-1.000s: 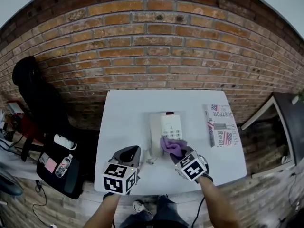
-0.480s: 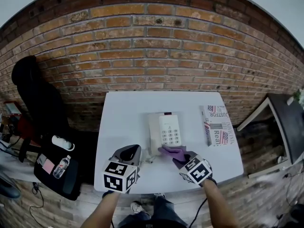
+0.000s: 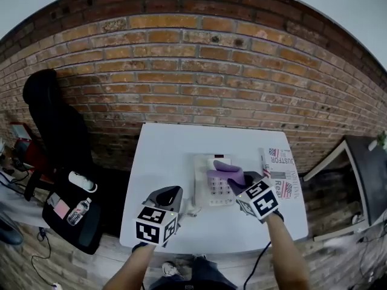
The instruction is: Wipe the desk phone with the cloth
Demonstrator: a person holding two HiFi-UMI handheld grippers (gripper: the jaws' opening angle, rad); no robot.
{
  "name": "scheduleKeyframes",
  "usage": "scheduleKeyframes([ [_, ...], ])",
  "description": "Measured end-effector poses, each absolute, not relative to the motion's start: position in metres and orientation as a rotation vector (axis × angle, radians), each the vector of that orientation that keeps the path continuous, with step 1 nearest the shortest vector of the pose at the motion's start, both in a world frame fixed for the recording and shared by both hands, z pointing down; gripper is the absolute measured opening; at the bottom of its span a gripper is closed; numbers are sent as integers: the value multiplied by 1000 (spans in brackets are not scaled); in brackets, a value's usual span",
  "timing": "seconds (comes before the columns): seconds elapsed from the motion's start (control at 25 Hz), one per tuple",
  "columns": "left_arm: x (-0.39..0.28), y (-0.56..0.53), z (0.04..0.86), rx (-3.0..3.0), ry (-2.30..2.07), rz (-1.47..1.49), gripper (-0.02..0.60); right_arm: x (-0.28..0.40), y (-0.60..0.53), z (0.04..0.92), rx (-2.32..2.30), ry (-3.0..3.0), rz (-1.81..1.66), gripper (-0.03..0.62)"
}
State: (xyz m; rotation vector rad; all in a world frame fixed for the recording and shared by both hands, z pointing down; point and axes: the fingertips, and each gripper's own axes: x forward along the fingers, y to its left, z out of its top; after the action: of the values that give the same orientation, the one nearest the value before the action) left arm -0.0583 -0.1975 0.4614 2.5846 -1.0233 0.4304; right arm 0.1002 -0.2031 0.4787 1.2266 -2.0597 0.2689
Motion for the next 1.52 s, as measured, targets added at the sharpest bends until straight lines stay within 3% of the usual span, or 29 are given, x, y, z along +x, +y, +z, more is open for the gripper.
scheduleKeyframes([
  [0.56,-80,-228,466,2482,-1187,436,5,48,-314,485,1116,-2036,99,44],
  [1.52,-94,-195,479,2524,-1093,458,5,7,-219,535,966,-2057,196,44],
])
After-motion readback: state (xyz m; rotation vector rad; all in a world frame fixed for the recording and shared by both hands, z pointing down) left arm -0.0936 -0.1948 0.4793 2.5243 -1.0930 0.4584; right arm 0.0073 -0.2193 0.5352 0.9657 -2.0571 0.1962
